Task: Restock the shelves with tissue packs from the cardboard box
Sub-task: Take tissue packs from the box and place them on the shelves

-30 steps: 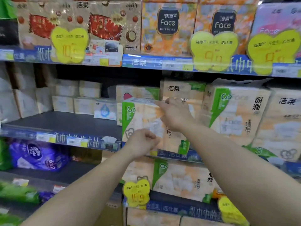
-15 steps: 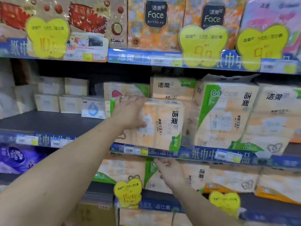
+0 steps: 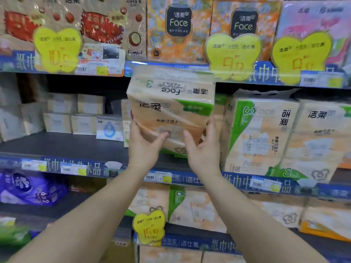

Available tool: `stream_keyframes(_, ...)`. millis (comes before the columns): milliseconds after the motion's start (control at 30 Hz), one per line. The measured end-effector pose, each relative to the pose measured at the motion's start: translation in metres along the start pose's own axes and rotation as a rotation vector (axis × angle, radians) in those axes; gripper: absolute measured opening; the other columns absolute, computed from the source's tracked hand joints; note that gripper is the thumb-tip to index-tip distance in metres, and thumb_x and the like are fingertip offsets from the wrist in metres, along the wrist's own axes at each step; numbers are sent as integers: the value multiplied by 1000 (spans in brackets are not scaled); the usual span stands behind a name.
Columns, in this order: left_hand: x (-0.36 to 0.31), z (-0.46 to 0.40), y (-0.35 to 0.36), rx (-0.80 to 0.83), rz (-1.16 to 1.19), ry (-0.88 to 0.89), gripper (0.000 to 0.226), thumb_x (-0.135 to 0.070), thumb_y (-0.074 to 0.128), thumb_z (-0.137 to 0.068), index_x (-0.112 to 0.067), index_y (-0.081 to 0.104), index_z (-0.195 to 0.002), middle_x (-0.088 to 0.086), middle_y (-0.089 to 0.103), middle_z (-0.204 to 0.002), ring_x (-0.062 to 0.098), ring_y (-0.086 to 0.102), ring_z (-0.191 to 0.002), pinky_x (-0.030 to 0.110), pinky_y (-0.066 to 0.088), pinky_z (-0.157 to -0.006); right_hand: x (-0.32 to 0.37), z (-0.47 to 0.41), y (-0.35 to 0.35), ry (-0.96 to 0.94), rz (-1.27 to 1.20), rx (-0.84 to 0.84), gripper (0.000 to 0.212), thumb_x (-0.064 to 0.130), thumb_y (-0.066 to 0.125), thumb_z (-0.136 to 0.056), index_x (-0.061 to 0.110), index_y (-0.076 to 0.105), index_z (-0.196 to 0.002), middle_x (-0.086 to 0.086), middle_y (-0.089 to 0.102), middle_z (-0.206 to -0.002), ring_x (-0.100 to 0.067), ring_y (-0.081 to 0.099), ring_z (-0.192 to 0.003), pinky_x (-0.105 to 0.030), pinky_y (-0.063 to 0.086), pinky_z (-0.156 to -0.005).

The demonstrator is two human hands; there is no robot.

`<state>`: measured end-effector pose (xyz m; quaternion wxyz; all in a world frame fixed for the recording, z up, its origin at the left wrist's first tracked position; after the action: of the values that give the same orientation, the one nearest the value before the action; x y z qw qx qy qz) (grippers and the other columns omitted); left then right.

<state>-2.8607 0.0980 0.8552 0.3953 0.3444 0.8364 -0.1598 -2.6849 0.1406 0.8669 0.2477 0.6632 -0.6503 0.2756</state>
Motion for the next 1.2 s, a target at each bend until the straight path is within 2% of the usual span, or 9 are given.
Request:
stream_keyframes(133, 32, -4, 35, 201, -22, -262, 50, -31, 73, -83, -17, 47, -125, -6, 63, -113, 14, 59, -104, 27, 46, -86, -29, -16, -22, 191, 141, -55, 63, 16, 56, -95, 25, 27, -150, 11, 48, -135, -10, 51, -118, -19, 50, -90)
stream_keyframes(233, 45, -3, 57, 369, -50, -338, 51, -26, 69, -87, -18, 47, -132, -6, 62, -116, 14, 59, -102, 27, 46, -84, -55, -11, -36, 327, 226, -82, 63, 15, 51, -98, 23, 20, -152, 3, 43, -147, -15, 46, -131, -27, 38, -107)
stream_keyframes(300, 45, -6, 63, 362, -95, -327, 51, -24, 69, -87, -19, 45, -132, -7, 60, -113, 14, 58, -101, 29, 46, -85, -62, -3, -45, 287, 352, -129, 60, 16, 52, -96, 22, 26, -150, 1, 40, -147, -17, 42, -132, -25, 33, -106)
stream_keyframes(433, 46, -6, 75, 392, -220, -284, 54, -27, 68, -86, -27, 44, -134, -9, 60, -111, 18, 59, -103, 34, 49, -93, -80, 14, -53, 282, 370, -136, 43, 15, 52, -93, 25, 46, -134, 5, 56, -103, -16, 58, -93, -38, 51, -88)
stream_keyframes(533, 42, -2, 92, 468, -219, -236, 54, -26, 65, -88, -30, 44, -138, -10, 63, -114, 17, 60, -105, 33, 48, -94, -96, 18, -54, 334, 412, -73, 49, 13, 50, -92, 32, 44, -137, 7, 53, -92, -16, 57, -83, -34, 50, -78)
stream_keyframes(767, 51, -6, 96, 518, -149, -234, 55, -25, 62, -91, -29, 42, -142, -6, 62, -125, 17, 59, -114, 36, 47, -100, -101, 20, -55, 313, 455, -48, 61, 8, 56, -88, 33, 39, -142, 4, 53, -92, -16, 55, -85, -32, 48, -79)
stream_keyframes(900, 56, 2, 91, 406, -101, -256, 72, -29, 66, -89, -25, 26, -149, 0, 48, -140, 18, 50, -124, 32, 41, -103, -104, 25, -55, 295, 439, 13, 59, 15, 56, -92, 36, 36, -144, 1, 53, -103, -16, 54, -94, -35, 49, -88)
stream_keyframes(1033, 45, 30, 80, 212, -396, -144, 95, -47, 68, -81, -28, 9, -153, 6, 12, -160, 25, 16, -145, 42, 19, -117, -103, 35, -72, 299, 577, 120, 59, 17, 54, -94, 35, 34, -146, -4, 52, -116, -18, 53, -104, -34, 46, -91)
stream_keyframes(1200, 9, 70, 101, 269, -676, 58, 79, -48, 61, -86, -33, 18, -151, 8, 2, -161, 29, 3, -147, 44, 0, -119, -98, 46, -119, 392, 762, 205, 63, 31, 56, -93, 33, 28, -149, -9, 45, -132, -27, 48, -117, -34, 41, -97)
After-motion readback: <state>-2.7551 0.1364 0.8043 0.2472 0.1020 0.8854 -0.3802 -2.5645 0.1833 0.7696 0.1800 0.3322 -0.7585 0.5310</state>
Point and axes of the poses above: each hand's wrist, its own z-axis away from the middle knuckle, its own y-axis out of the palm, x = y × z, the point moved 7 cm from there along -z, towards the middle knuckle
